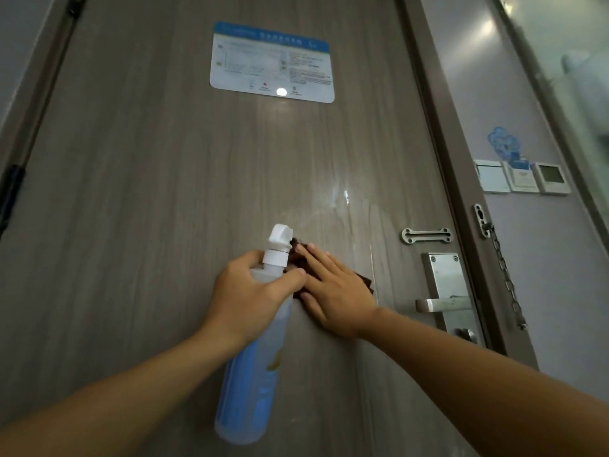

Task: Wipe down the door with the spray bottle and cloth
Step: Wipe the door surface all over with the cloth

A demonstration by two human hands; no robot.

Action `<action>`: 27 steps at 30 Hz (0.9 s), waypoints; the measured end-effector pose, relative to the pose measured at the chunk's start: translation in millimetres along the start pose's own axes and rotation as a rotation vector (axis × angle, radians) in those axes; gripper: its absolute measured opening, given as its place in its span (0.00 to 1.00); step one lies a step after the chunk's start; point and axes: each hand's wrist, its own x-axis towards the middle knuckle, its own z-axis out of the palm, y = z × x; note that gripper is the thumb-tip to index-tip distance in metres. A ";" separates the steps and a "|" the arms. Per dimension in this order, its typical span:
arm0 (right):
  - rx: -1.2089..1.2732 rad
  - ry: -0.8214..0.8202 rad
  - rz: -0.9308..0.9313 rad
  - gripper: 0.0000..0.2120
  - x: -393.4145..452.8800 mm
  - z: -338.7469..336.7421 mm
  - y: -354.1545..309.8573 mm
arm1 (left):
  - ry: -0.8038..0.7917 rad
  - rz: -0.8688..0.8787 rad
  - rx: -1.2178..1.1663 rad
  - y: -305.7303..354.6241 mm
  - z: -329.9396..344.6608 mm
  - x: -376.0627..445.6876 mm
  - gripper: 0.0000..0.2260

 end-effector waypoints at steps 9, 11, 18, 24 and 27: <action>0.046 0.089 0.498 0.29 58.9 -35.2 87.9 | 0.059 0.004 0.070 12.3 7.0 24.7 0.18; 0.088 0.132 0.671 0.29 60.5 -39.4 103.7 | 0.053 0.002 0.085 15.3 6.2 26.6 0.17; 0.158 0.168 0.901 0.30 68.6 -40.2 94.0 | 0.064 -0.036 0.051 17.6 -0.2 21.6 0.16; 0.100 0.103 0.548 0.29 66.2 -33.4 57.2 | 0.068 -0.040 0.080 11.1 -17.3 18.6 0.16; 0.078 0.080 0.408 0.29 64.6 -27.2 26.7 | 0.069 -0.028 0.126 11.6 -24.1 17.9 0.15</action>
